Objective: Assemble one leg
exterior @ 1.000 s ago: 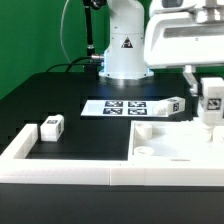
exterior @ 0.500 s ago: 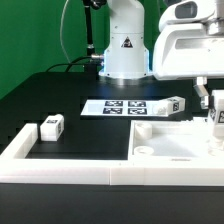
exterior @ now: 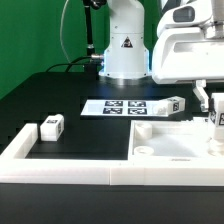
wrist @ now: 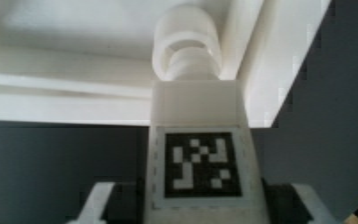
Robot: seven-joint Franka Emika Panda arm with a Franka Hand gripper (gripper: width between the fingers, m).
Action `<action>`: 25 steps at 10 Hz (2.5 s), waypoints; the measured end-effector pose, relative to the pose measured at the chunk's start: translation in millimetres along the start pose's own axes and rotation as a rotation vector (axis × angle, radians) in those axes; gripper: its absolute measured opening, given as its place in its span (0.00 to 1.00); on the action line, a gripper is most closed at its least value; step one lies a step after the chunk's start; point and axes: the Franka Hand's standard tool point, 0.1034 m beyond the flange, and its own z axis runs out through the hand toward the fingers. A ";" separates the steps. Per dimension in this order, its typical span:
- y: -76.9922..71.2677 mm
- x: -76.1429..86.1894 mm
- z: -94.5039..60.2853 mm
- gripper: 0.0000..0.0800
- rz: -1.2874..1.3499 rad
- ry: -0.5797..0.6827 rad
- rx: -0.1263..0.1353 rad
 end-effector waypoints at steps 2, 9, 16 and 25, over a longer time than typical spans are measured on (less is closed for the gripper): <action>0.1 -2.1 2.0 0.36 -0.002 -0.004 -0.001; 2.2 -7.0 14.2 0.36 -0.022 -0.006 -0.006; 1.3 -11.3 17.9 0.36 -0.026 0.012 -0.006; 4.8 -4.0 -6.8 0.81 -0.003 -0.473 -0.007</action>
Offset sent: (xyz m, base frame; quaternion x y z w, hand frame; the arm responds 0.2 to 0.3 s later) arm 0.0041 -0.0099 -0.0052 -0.0055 0.0057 -0.0171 0.9998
